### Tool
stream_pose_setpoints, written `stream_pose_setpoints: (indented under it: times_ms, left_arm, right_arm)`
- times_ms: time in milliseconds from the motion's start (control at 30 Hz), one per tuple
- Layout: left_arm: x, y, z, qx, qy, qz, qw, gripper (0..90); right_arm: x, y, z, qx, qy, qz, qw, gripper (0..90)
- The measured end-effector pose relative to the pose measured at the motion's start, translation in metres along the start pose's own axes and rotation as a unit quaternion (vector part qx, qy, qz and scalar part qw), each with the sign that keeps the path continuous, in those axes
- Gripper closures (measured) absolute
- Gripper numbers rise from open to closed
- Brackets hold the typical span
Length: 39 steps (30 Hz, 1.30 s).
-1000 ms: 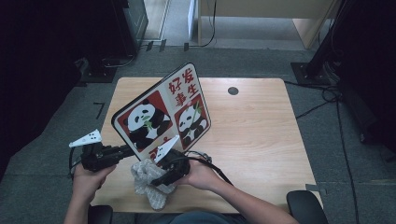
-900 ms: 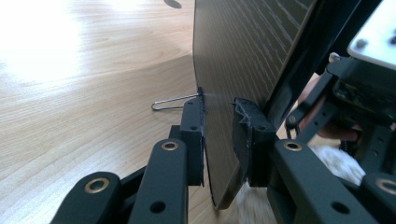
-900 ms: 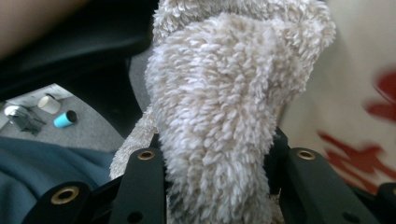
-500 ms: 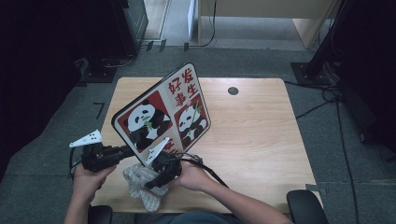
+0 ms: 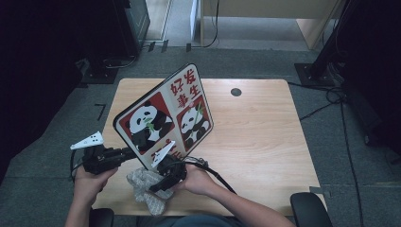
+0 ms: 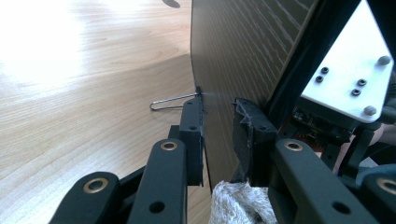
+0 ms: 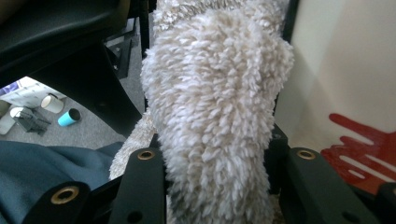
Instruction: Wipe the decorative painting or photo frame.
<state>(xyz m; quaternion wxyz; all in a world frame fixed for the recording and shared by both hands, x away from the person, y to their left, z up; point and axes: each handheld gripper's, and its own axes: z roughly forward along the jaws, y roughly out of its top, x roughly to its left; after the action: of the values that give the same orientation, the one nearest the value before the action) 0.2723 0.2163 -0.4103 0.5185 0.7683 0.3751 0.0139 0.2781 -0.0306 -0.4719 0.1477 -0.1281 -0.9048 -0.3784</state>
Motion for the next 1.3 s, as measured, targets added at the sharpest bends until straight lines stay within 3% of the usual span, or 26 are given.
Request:
stream_pose_setpoints:
  times_ms: [400,567,1300]
  left_arm:
    - [0.0,0.0,0.0,0.001,0.0,0.001,1.0,73.5]
    - [0.0,0.0,0.0,0.001,0.001,0.0,1.0,73.4]
    - [0.005,-0.003,-0.005,0.004,0.002,0.0,1.0,71.2]
  right_arm:
    - [0.001,-0.006,0.003,0.004,0.003,-0.002,1.0,63.7]
    - [-0.004,-0.009,0.005,0.002,0.003,0.007,1.0,63.7]
    - [0.0,0.006,-0.008,0.011,-0.007,-0.005,0.9999,63.9]
